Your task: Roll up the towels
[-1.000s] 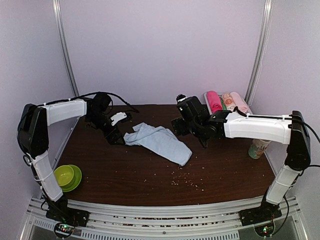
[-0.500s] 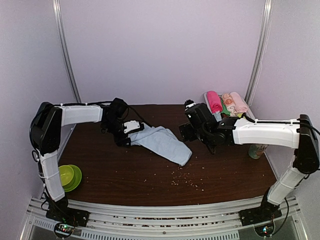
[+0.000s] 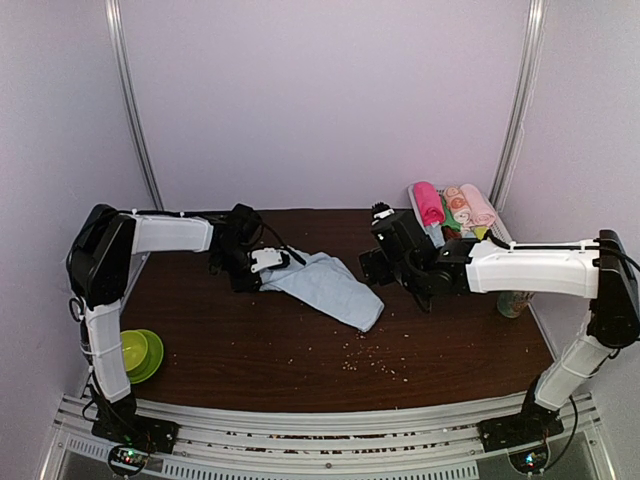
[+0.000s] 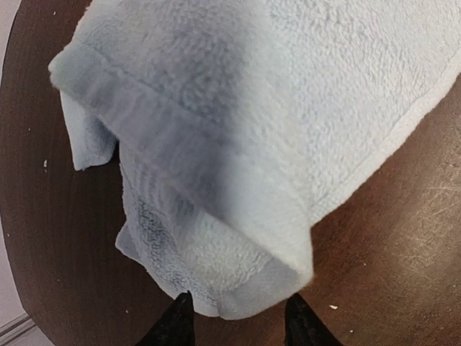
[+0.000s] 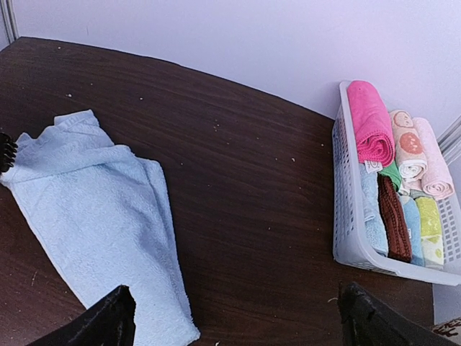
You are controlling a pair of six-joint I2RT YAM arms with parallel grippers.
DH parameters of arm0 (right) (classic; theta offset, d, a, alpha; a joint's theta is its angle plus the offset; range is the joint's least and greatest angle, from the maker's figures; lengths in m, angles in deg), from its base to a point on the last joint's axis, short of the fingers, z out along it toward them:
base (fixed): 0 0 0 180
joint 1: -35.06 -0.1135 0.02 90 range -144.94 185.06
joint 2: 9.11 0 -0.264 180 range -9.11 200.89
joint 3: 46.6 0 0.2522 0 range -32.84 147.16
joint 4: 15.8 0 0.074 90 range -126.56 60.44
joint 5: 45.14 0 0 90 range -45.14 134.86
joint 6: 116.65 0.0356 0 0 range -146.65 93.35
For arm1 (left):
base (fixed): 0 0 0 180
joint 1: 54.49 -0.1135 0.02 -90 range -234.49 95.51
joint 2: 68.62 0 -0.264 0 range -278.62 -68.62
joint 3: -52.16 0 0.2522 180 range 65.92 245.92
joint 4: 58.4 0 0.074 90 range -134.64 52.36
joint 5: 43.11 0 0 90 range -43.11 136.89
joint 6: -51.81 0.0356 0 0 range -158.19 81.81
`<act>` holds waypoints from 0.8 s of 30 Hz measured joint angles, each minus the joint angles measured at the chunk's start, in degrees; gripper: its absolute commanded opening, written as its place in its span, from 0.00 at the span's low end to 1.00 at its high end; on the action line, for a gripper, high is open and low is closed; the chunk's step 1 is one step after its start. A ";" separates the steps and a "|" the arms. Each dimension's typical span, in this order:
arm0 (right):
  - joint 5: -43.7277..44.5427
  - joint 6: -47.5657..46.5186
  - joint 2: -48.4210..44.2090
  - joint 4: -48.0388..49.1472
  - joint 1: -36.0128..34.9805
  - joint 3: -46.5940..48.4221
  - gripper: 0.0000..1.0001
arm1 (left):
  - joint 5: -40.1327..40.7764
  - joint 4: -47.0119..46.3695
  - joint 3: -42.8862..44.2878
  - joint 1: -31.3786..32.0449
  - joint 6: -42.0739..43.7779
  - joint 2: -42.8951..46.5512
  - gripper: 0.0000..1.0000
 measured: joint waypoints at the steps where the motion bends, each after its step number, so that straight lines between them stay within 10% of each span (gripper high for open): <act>1: 0.00 0.02 0.00 0.20 0.00 -0.13 0.98 | 0.07 0.00 -0.04 0.07 0.07 0.00 0.46; 13: -0.02 0.17 -0.02 0.63 0.00 -0.22 0.97 | 2.10 -2.14 -0.22 0.37 -0.33 -0.70 0.00; 24: -0.55 -2.99 -1.70 3.19 0.00 -1.99 0.90 | -4.39 5.68 6.43 0.63 -1.70 -0.63 0.00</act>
